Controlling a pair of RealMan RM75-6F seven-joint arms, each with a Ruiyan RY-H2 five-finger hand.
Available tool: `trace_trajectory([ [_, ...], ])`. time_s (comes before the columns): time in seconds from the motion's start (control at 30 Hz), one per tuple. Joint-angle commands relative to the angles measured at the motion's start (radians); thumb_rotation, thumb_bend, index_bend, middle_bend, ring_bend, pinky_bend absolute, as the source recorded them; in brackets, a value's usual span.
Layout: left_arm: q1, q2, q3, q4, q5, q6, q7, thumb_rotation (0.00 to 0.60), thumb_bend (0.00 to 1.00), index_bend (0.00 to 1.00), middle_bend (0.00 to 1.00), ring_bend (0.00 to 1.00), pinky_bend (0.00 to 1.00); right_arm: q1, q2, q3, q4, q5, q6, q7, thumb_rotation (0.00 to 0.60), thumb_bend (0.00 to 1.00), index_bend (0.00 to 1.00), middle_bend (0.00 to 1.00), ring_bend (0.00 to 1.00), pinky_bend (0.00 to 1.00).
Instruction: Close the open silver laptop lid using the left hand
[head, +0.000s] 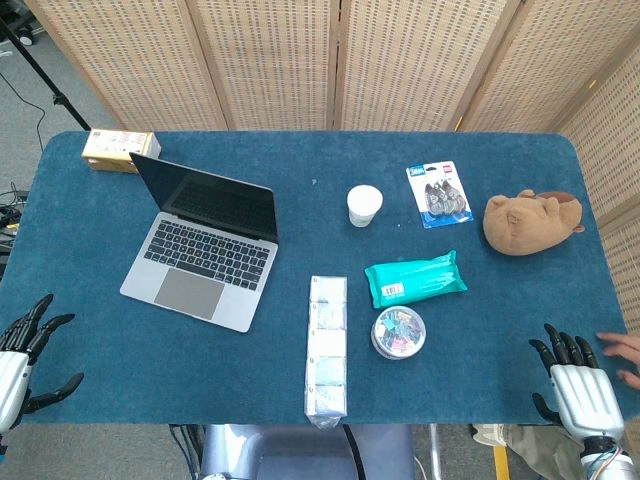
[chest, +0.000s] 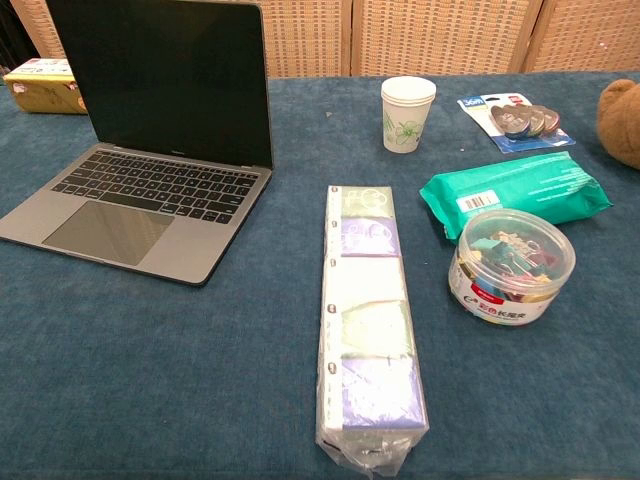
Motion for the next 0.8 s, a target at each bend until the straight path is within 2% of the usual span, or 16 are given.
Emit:
trace_trajectory([
  [0.03, 0.0, 0.0, 0.001, 0.0, 0.001, 0.0, 0.0, 0.6, 0.19, 0.22, 0.03, 0.11, 0.14, 0.0, 0.0, 0.0, 0.001, 0.002, 0.0, 0.0, 0.6, 0.38, 0.15, 0.0, 0.0, 0.0],
  [0.8, -0.003, -0.007, 0.003, -0.003, 0.008, -0.005, 0.022, 0.6, 0.19, 0.22, 0.03, 0.11, 0.14, 0.001, 0.005, 0.002, 0.007, -0.004, -0.002, 0.014, 0.6, 0.38, 0.15, 0.0, 0.0, 0.0],
])
